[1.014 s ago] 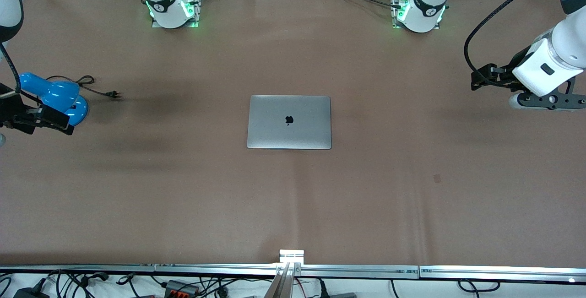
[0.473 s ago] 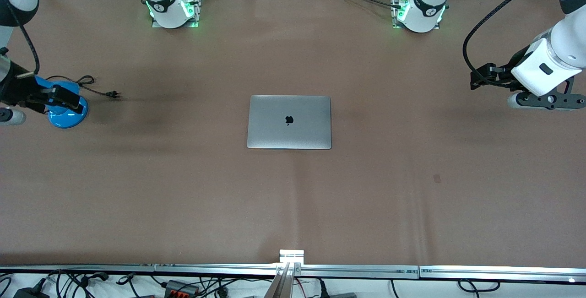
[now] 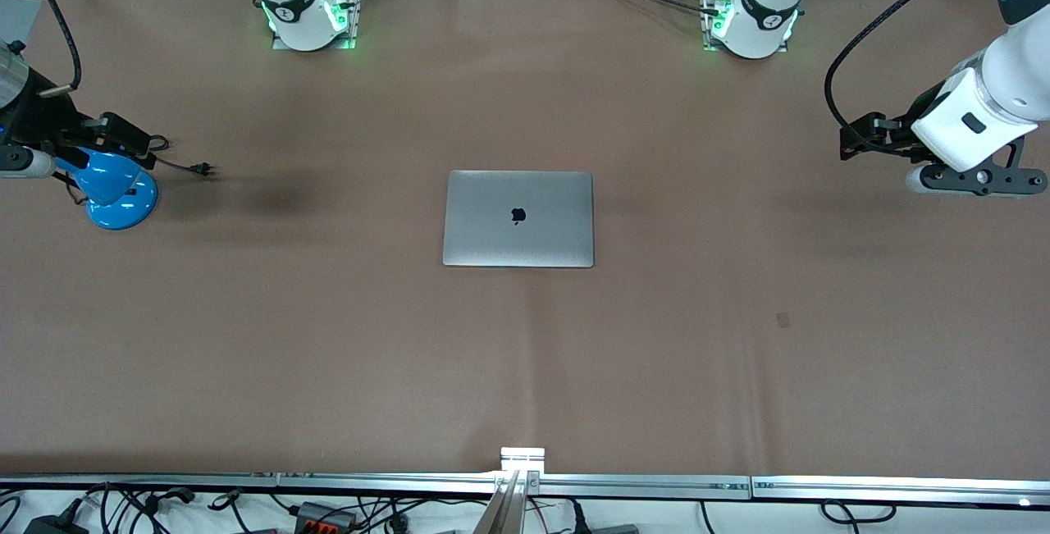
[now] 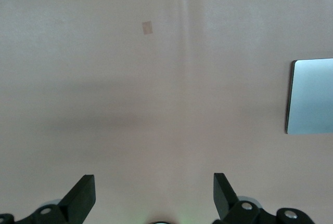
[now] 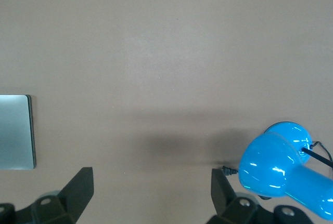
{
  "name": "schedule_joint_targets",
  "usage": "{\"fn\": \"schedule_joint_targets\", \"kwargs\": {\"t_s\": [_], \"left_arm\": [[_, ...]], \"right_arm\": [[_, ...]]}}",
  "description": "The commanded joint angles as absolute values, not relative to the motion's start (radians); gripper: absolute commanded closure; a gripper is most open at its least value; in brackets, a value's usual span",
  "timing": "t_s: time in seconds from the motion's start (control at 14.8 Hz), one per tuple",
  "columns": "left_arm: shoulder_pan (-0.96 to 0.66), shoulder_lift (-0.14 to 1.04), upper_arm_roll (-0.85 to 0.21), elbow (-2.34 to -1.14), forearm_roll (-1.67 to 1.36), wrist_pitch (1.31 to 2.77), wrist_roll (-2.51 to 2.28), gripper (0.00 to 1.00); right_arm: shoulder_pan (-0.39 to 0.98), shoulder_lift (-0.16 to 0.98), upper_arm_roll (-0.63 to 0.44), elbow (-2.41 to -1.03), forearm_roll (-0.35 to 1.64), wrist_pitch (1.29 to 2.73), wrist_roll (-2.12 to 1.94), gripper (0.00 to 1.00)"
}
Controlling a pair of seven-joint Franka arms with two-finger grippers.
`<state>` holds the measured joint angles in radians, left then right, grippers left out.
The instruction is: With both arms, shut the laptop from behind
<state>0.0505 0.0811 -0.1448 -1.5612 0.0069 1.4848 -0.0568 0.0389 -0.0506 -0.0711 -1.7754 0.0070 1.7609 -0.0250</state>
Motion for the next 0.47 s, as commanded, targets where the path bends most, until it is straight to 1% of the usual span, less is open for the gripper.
{"fn": "schedule_joint_targets", "kwargs": {"t_s": [0.0,0.27,0.41], "left_arm": [[0.055,0.071,-0.152,-1.559,0.02,1.468,-0.067,0.0],[0.055,0.071,-0.152,-1.559,0.02,1.466,-0.067,0.0],[0.055,0.071,-0.152,-1.559,0.02,1.463,-0.067,0.0]], "right_arm": [[0.021,-0.101,-0.052,-1.802,-0.012,1.744,-0.041,0.0],[0.021,-0.117,-0.051,-1.795,-0.009,1.684,-0.044,0.0],[0.02,-0.115,-0.052,-1.795,0.003,1.695,-0.043,0.0]]}}
